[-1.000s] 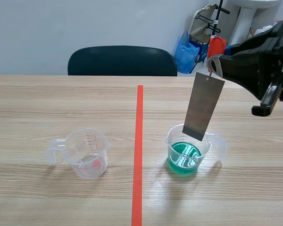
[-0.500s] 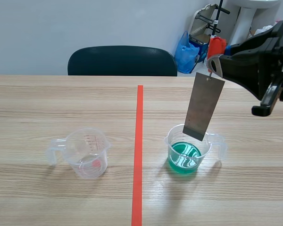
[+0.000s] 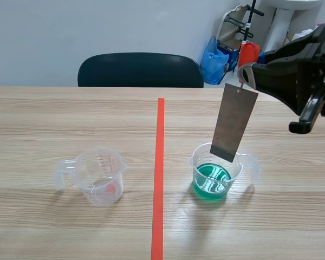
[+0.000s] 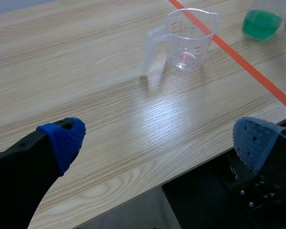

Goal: Do the redox reaction experiment

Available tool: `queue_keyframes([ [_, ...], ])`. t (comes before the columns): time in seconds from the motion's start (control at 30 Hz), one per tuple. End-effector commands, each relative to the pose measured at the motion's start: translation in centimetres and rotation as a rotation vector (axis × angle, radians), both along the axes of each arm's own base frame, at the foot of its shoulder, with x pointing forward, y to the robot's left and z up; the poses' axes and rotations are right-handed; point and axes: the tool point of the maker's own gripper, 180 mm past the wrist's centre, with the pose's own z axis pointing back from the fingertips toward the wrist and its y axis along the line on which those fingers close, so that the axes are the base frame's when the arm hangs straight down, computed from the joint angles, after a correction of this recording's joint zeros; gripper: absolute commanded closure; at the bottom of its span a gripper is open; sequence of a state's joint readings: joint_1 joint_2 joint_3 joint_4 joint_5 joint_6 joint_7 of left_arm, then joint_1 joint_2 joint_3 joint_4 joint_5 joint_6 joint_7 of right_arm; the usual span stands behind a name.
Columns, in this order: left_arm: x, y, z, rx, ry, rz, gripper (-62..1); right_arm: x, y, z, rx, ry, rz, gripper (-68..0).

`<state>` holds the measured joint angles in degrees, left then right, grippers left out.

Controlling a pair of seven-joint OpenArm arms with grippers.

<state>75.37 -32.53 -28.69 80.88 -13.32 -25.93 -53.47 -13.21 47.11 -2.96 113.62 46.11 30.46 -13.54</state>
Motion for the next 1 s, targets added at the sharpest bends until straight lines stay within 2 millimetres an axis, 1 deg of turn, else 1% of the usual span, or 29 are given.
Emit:
queue_keyframes([
  [0.0, 0.2, -0.2, 0.5, -0.019, -0.024, 0.008, -62.3, 0.4, -0.1, 0.8, 0.031, -0.023, -0.011, -0.6],
  [0.4, 0.2, -0.2, 0.5, -0.019, -0.024, 0.008, -62.3, 0.8, 0.0, -1.3, 0.054, -0.030, -0.021, -0.6],
  [0.63, 0.2, -0.2, 0.5, -0.020, -0.024, 0.008, -62.3, 1.4, 0.4, -3.8, 0.040, -0.009, -0.033, -0.6],
  [0.97, 0.2, -0.2, 0.5, -0.020, -0.024, 0.008, -62.3, 1.9, 0.5, -6.9, 0.046, 0.025, -0.028, -0.6],
])
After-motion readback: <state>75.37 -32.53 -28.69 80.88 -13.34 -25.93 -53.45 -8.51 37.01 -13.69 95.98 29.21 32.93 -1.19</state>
